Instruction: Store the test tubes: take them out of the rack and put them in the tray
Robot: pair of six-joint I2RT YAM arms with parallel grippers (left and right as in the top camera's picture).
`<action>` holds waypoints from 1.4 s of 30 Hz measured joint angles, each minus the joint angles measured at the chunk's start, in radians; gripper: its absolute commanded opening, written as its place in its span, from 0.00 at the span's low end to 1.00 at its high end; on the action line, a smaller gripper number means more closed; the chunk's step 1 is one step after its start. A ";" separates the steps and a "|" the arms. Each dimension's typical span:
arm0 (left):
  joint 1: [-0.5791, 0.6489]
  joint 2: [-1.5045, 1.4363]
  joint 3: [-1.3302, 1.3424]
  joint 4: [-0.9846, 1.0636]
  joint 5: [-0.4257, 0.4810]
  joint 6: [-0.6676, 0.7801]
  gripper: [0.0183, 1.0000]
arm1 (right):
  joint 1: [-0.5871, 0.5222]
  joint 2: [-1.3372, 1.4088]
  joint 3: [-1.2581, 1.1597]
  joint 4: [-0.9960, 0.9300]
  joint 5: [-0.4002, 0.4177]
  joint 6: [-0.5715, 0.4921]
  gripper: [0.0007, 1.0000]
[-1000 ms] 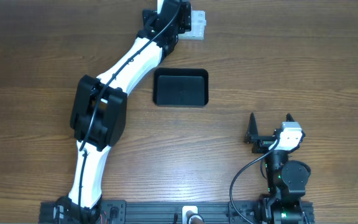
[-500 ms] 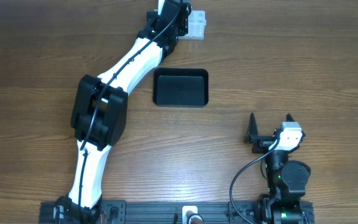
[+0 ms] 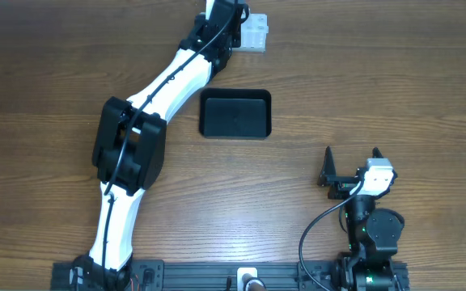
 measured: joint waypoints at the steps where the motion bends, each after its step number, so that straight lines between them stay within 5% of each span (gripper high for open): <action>1: 0.000 0.000 0.000 0.000 0.000 0.001 0.46 | 0.000 0.000 0.000 0.000 0.000 0.000 0.99; 22: 0.000 0.000 0.000 -0.003 0.000 0.002 0.24 | 0.000 0.000 0.000 0.000 0.000 0.000 0.99; 42: 0.012 0.000 0.000 0.023 0.000 0.002 0.23 | 0.000 0.000 0.000 0.000 0.000 0.000 0.99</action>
